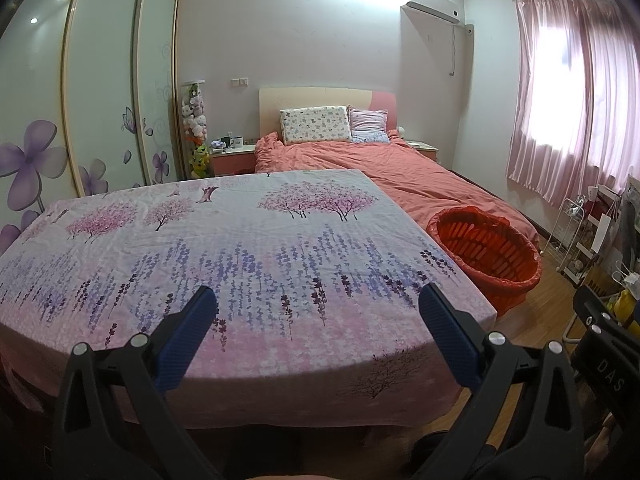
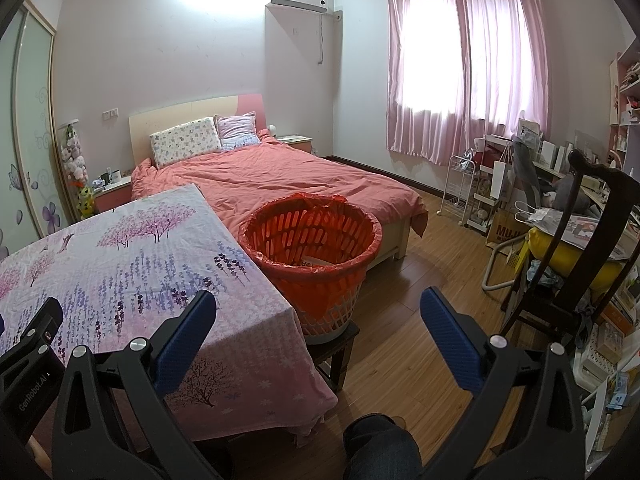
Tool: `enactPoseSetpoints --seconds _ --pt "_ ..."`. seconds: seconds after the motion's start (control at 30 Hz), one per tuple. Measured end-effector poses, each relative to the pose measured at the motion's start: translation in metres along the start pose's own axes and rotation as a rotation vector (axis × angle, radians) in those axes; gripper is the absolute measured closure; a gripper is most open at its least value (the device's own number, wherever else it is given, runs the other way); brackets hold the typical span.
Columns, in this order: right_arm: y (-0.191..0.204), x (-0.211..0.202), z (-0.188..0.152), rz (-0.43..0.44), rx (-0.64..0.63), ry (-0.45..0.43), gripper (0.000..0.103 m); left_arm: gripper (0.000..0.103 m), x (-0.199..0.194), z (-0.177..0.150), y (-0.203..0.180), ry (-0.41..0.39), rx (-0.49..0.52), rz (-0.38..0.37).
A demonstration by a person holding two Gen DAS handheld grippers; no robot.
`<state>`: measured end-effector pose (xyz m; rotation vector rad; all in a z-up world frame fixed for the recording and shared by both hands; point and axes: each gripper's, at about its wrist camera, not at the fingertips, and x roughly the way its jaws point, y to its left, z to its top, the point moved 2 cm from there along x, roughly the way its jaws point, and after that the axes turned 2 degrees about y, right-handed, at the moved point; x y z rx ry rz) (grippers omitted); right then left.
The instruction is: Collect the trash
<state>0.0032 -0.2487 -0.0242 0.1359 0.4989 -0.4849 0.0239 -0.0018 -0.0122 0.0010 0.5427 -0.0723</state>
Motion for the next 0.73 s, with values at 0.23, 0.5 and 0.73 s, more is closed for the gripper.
enactPoseSetpoints --seconds 0.23,0.5,0.73 --pt "0.0021 0.0005 -0.0015 0.001 0.0 0.001 0.002 0.004 -0.0005 0.0003 -0.0013 -0.001 0.001 0.002" --pt "0.0024 0.0003 -0.0013 0.001 0.0 0.0 0.002 0.004 -0.001 -0.0002 -0.0005 -0.003 0.001 0.006" --pt "0.0014 0.0007 -0.0005 0.001 0.0 0.001 0.002 0.004 -0.0004 0.0004 -0.0011 0.0 -0.002 0.009"
